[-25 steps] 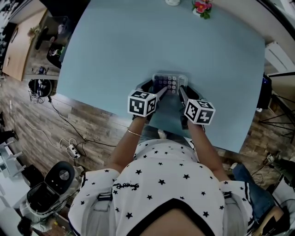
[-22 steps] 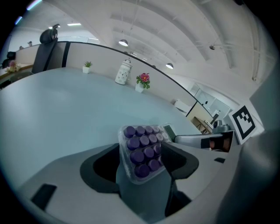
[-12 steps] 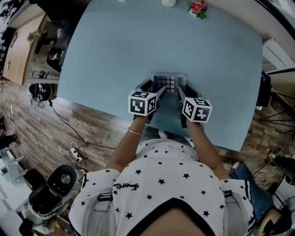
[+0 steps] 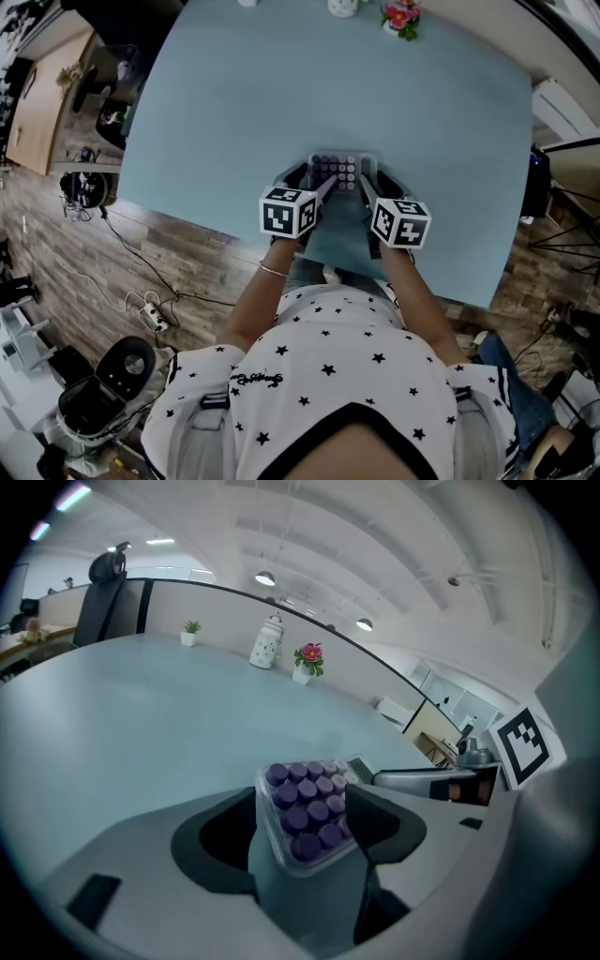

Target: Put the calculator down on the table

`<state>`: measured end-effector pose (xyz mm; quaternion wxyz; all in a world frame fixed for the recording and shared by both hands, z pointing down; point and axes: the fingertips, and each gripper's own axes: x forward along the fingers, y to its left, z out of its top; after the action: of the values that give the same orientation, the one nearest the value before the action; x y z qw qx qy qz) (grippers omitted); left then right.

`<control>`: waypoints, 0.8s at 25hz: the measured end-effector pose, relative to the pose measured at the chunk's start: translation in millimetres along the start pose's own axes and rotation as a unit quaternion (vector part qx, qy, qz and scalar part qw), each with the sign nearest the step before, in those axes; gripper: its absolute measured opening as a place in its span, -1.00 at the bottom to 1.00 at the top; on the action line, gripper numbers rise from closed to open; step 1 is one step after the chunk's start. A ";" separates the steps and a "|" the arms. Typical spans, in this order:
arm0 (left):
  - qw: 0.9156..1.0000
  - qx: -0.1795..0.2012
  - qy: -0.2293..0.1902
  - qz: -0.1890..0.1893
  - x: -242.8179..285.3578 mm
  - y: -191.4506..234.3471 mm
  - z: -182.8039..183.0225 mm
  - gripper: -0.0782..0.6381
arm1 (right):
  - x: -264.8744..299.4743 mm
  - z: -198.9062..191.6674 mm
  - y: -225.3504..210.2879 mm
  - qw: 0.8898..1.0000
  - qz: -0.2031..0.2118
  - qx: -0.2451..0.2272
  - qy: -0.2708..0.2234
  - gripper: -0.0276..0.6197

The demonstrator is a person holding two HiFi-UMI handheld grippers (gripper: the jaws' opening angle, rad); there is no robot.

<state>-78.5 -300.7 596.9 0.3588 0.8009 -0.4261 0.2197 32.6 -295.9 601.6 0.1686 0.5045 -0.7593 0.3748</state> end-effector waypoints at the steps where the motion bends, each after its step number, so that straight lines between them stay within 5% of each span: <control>1: 1.000 -0.001 -0.004 0.000 -1.7 0.6 1.4 0.06 | -0.9 2.2 0.3 1.000 -0.001 -0.002 -0.005 -0.37; 8: 0.999 -0.003 -0.038 -0.011 -20.1 0.7 17.3 0.06 | -15.8 19.8 3.4 0.999 0.002 0.005 -0.044 -0.38; 12: 0.996 0.033 -0.082 -0.032 -35.0 -14.7 43.4 0.02 | -29.9 36.0 11.0 0.996 0.014 0.013 -0.083 -0.55; 20: 0.974 0.119 -0.178 -0.068 -70.0 -56.2 92.7 -0.58 | -68.1 74.8 27.6 0.984 0.039 -0.002 -0.174 -0.92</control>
<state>-64.9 -313.3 469.2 0.1928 0.8911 -0.3988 0.0980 46.7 -301.9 497.9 0.0202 0.5319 -0.7968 0.2860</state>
